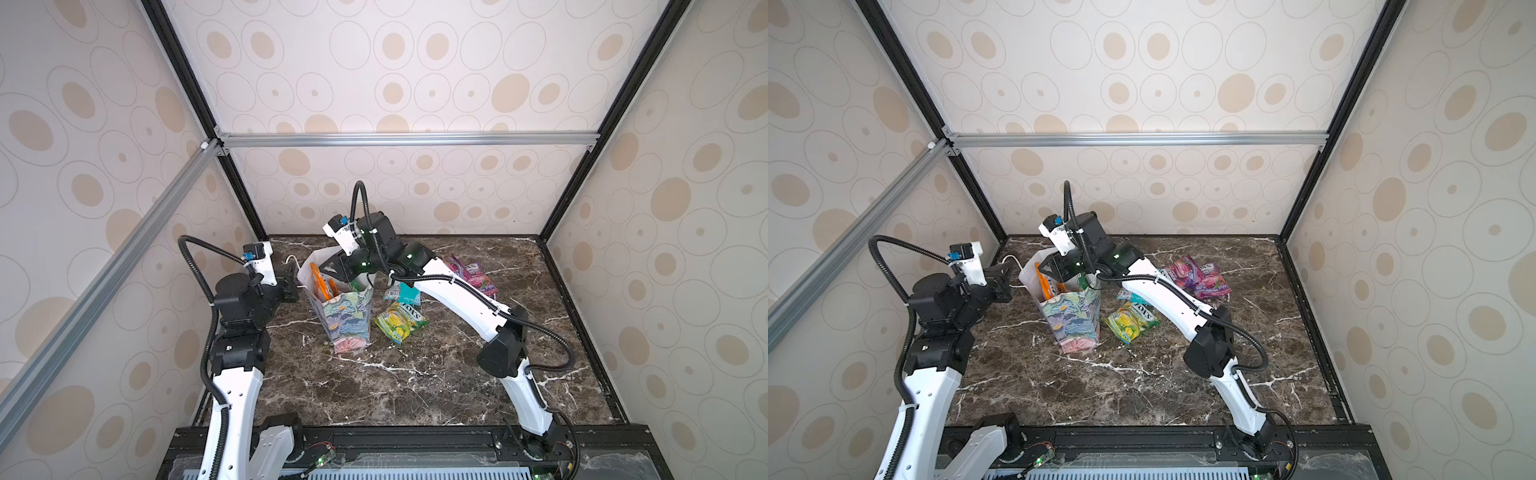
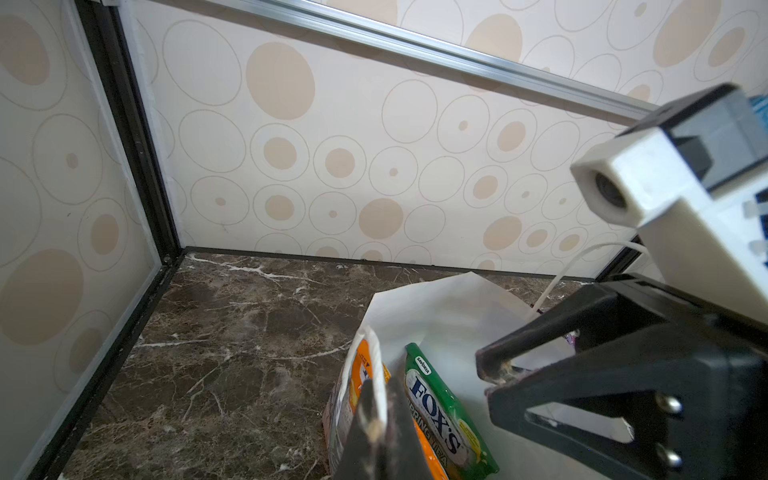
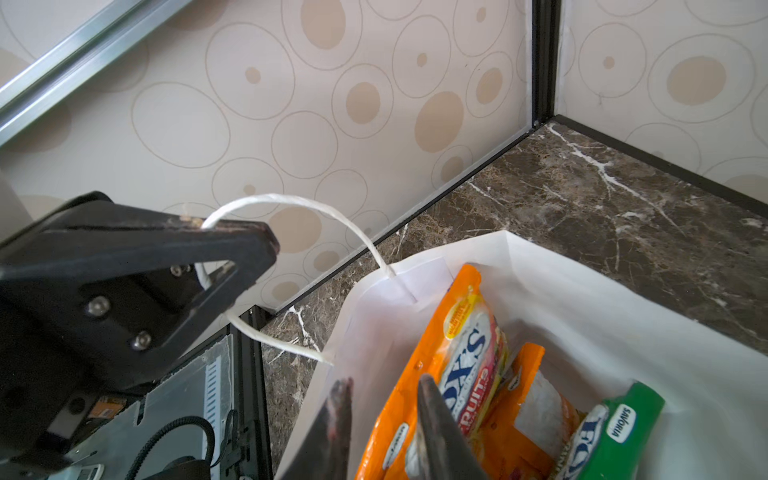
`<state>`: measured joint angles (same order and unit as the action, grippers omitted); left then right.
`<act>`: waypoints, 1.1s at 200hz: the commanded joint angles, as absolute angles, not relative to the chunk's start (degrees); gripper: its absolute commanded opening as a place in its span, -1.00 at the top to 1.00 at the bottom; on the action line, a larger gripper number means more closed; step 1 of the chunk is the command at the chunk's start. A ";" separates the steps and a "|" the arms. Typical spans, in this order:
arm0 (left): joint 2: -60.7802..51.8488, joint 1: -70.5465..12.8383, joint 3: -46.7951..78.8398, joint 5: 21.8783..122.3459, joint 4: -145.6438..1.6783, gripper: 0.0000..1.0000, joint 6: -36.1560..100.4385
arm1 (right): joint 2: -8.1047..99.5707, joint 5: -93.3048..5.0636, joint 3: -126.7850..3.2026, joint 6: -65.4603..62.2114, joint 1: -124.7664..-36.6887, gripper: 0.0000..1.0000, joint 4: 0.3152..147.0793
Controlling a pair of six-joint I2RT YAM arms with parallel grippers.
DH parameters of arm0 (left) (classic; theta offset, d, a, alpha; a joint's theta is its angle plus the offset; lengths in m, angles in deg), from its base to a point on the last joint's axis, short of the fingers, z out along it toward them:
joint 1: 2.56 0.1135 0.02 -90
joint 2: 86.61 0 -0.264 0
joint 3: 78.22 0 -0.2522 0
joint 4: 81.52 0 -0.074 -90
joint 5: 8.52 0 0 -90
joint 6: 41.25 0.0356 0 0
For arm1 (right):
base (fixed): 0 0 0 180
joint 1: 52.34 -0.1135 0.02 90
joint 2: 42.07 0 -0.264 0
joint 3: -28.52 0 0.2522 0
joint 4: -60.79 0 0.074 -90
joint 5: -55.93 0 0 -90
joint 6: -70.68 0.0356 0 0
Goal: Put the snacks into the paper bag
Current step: 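Lower the orange packet into the bag and open the right gripper, then withdraw the right gripper from the bag back toward the candy pile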
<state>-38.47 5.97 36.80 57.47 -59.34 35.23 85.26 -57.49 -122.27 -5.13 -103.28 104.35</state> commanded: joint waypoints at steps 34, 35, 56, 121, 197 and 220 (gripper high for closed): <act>-39.03 6.10 35.91 57.54 -59.68 1.00 36.11 | 80.58 -55.89 -121.80 -7.36 -103.66 0.41 106.11; -39.04 6.12 35.95 57.56 -59.68 1.00 36.10 | 80.52 -55.83 -121.76 -7.41 -103.71 0.41 106.10; -39.39 6.12 36.07 57.66 -59.87 1.00 36.09 | 78.42 -53.92 -120.11 -8.98 -104.27 0.41 106.73; -39.51 6.12 36.43 57.13 -60.46 1.00 35.79 | 62.43 -45.51 -99.68 -10.64 -105.78 0.41 102.67; -39.42 6.21 36.63 57.83 -60.71 1.00 35.60 | 33.84 -32.76 -61.40 -5.42 -104.73 0.36 85.72; -39.32 6.22 36.68 58.08 -60.58 1.00 35.74 | 26.99 -28.53 -51.92 -2.24 -103.48 0.36 85.41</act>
